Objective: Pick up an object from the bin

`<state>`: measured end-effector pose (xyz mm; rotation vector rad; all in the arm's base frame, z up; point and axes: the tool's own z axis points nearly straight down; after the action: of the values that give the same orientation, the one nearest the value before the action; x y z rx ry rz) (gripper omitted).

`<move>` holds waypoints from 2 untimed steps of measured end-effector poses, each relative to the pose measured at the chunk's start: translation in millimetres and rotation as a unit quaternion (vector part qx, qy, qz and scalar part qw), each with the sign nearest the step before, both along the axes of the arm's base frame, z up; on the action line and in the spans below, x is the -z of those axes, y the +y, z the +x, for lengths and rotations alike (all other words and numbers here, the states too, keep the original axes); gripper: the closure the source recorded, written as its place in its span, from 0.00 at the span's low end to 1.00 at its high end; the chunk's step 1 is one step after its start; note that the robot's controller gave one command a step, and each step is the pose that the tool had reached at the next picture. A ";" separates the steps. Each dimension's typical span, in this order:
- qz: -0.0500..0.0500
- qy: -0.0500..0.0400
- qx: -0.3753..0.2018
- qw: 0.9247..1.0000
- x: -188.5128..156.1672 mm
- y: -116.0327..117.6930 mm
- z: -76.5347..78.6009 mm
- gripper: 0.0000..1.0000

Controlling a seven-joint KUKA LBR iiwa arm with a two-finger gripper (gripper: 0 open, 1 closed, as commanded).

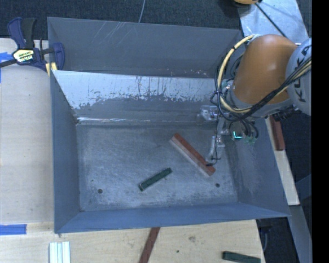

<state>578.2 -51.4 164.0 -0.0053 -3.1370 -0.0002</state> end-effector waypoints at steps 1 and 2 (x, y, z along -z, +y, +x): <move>0.000 -0.004 -0.001 1.000 -4.8 0.1 1.9 0.00; 0.000 -0.008 0.076 0.997 40.0 -11.1 11.5 0.00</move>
Offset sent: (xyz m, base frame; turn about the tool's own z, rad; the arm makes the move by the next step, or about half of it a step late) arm 0.0158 -0.0215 -0.0940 0.3048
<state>589.6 -62.4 124.0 -0.2443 -3.1431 -0.0004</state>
